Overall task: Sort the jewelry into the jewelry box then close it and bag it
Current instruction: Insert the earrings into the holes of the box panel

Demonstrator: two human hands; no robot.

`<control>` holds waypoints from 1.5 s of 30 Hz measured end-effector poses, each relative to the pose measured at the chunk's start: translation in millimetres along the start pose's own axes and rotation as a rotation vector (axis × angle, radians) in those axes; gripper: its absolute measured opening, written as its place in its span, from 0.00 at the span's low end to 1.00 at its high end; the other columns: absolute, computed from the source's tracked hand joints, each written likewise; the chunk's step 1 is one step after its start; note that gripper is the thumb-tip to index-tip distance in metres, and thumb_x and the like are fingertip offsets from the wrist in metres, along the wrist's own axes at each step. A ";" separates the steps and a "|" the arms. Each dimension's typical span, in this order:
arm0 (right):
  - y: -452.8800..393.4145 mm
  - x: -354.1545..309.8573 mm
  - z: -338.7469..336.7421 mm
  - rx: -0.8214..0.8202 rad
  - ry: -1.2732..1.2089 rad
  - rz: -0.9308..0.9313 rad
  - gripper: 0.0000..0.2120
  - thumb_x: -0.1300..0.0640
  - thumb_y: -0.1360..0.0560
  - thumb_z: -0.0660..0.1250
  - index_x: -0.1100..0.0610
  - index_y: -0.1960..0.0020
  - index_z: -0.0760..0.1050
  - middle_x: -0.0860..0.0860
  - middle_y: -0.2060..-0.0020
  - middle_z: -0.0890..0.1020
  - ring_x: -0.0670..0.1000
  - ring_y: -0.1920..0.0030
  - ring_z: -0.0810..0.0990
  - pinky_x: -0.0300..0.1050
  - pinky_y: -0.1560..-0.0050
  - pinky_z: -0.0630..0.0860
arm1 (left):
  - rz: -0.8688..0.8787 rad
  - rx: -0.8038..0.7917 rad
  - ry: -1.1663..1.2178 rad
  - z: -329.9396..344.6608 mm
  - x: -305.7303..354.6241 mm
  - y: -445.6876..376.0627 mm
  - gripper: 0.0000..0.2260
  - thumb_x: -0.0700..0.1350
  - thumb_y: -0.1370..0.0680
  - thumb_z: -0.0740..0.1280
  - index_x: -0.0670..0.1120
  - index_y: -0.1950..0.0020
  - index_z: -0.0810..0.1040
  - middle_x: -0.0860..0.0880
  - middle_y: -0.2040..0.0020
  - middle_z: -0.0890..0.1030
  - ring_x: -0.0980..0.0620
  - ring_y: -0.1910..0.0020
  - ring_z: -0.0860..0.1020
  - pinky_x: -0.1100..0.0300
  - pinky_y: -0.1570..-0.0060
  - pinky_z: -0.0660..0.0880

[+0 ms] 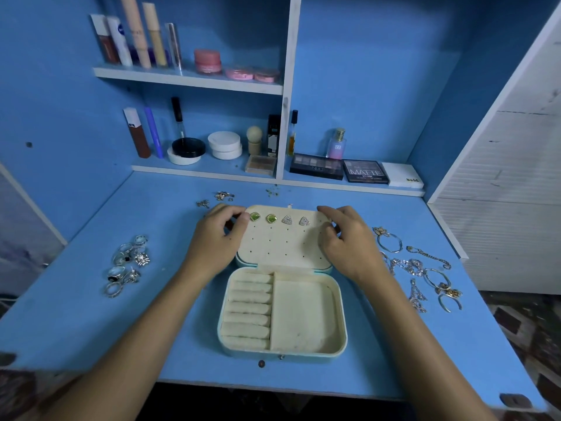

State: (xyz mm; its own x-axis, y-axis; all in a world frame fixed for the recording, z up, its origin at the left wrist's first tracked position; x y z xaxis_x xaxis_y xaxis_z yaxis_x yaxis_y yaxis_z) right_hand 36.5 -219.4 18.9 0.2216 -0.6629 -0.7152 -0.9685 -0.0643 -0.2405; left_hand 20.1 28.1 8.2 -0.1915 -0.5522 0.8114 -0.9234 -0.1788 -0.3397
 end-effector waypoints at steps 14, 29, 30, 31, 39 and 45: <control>-1.3 8.7 8.7 -0.030 0.015 0.006 0.18 0.60 0.19 0.60 0.56 0.30 0.76 0.48 0.48 0.75 0.48 0.51 0.75 0.35 0.50 0.68 | -0.035 -0.042 -0.135 3.6 -3.3 1.7 0.09 0.47 0.19 0.64 0.47 0.44 0.82 0.55 0.49 0.78 0.56 0.51 0.76 0.57 0.49 0.74; -55.6 -34.3 12.8 0.060 0.103 -0.245 0.09 0.61 0.23 0.67 0.55 0.46 0.84 0.50 0.53 0.82 0.50 0.57 0.79 0.36 0.56 0.73 | -0.042 -0.035 -0.146 1.1 -3.8 6.4 0.10 0.47 0.19 0.65 0.49 0.40 0.82 0.55 0.49 0.76 0.59 0.55 0.75 0.69 0.57 0.69; -60.4 -41.6 17.1 0.046 0.111 -0.280 0.09 0.61 0.23 0.68 0.54 0.46 0.84 0.50 0.53 0.83 0.50 0.57 0.79 0.40 0.55 0.74 | -0.043 -0.031 -0.142 0.5 -3.8 6.4 0.10 0.47 0.20 0.65 0.50 0.41 0.82 0.55 0.50 0.77 0.58 0.54 0.75 0.68 0.57 0.69; -65.7 -48.3 22.5 0.033 0.114 -0.313 0.08 0.60 0.23 0.68 0.54 0.47 0.84 0.50 0.53 0.83 0.50 0.57 0.79 0.42 0.55 0.75 | -0.043 -0.029 -0.139 0.3 -3.9 6.1 0.09 0.47 0.20 0.66 0.50 0.42 0.83 0.55 0.50 0.77 0.58 0.54 0.75 0.66 0.56 0.70; -103.3 -91.9 88.9 -0.116 0.126 -0.504 0.05 0.58 0.24 0.71 0.55 0.51 0.86 0.49 0.55 0.85 0.43 0.61 0.75 0.35 0.57 0.75 | -0.031 0.001 -0.103 -0.2 -5.8 2.0 0.07 0.47 0.22 0.69 0.48 0.47 0.84 0.54 0.53 0.79 0.58 0.54 0.76 0.64 0.52 0.73; -126.9 -111.9 127.1 -0.243 0.214 -0.557 0.05 0.55 0.25 0.73 0.55 0.52 0.86 0.52 0.56 0.86 0.49 0.59 0.79 0.49 0.54 0.78 | -0.028 -0.018 -0.072 1.8 -5.6 0.0 0.12 0.51 0.26 0.65 0.47 0.50 0.84 0.53 0.55 0.79 0.57 0.55 0.77 0.65 0.55 0.72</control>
State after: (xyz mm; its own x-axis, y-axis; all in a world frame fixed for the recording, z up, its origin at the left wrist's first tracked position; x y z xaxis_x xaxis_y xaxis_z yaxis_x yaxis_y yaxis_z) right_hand 149.0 -42.2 46.0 0.6955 -0.6142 -0.3727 -0.7185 -0.5923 -0.3647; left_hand 21.7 29.7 2.8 -0.1418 -0.6042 0.7841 -0.9341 -0.1806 -0.3081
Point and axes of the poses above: each hand's wrist, its own y-axis away from the middle knuckle, its own z-axis out of the palm, x = y × z, the point moved 8 cm from there along -y, towards the middle knuckle
